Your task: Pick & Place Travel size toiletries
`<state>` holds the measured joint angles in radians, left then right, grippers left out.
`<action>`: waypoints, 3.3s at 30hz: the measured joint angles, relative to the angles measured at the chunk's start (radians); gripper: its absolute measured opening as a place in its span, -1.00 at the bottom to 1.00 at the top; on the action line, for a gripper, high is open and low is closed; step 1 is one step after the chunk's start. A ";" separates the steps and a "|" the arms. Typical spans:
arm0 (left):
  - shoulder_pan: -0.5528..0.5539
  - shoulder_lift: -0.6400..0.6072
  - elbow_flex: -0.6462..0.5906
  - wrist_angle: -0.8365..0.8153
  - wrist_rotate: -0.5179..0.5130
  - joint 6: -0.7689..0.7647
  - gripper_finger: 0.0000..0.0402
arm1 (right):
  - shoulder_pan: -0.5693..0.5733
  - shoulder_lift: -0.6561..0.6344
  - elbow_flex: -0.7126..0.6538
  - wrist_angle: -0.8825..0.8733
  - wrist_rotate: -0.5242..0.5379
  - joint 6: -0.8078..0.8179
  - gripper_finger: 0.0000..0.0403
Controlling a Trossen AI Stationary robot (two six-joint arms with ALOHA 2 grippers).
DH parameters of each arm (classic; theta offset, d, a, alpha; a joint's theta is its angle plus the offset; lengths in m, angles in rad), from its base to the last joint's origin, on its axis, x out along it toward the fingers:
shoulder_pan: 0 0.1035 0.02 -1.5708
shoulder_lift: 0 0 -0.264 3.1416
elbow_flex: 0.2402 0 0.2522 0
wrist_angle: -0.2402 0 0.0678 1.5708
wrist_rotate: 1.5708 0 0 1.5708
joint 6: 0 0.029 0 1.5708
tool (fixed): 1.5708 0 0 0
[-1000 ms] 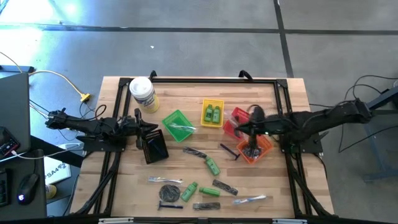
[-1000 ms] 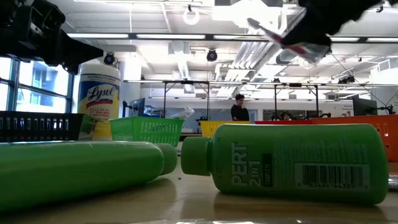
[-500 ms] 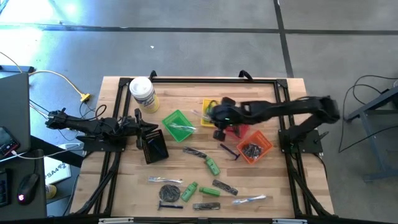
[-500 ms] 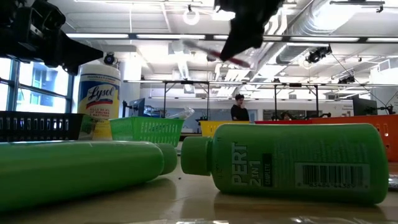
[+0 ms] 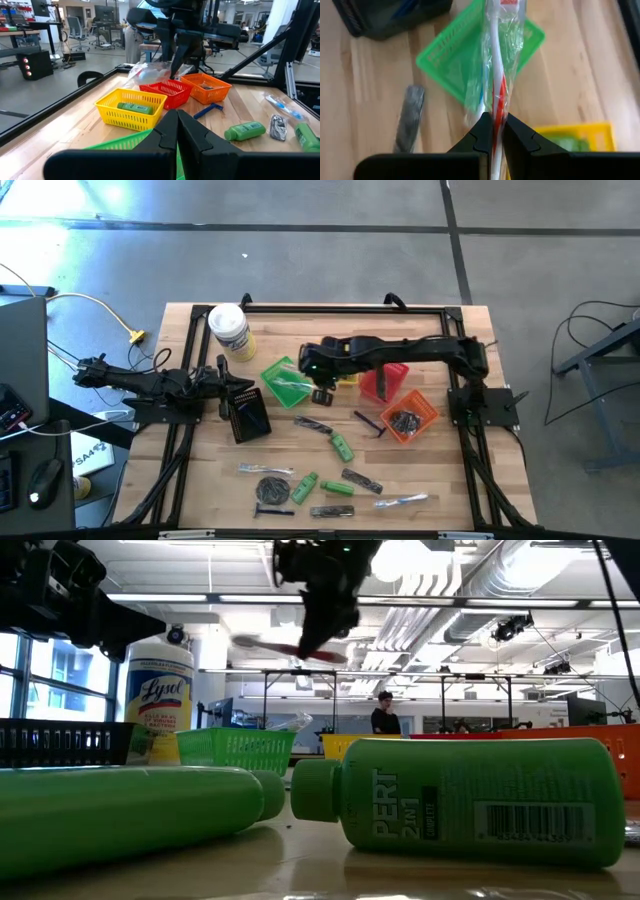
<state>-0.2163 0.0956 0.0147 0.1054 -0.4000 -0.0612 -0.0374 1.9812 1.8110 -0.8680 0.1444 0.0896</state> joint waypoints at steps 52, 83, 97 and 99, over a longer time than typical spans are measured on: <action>0.000 0.000 0.000 -0.011 -0.003 0.008 -1.00 | 0.095 0.399 0.266 -0.072 0.562 -0.524 -0.88; 0.000 0.000 0.000 -0.029 -0.004 0.030 -1.00 | 0.083 0.370 0.358 -0.189 0.424 -0.378 -0.30; 0.000 0.000 0.000 -0.050 -0.002 0.027 -1.00 | -0.096 0.256 0.384 -0.333 -0.191 -0.224 -0.46; 0.000 0.000 0.000 -0.050 -0.002 0.027 -1.00 | -0.129 0.255 0.384 -0.354 -0.196 -0.223 -0.48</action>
<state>-0.2163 0.0956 0.0147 0.0551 -0.4020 -0.0344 -0.1667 2.2364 2.1948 -1.2217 -0.0513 -0.1334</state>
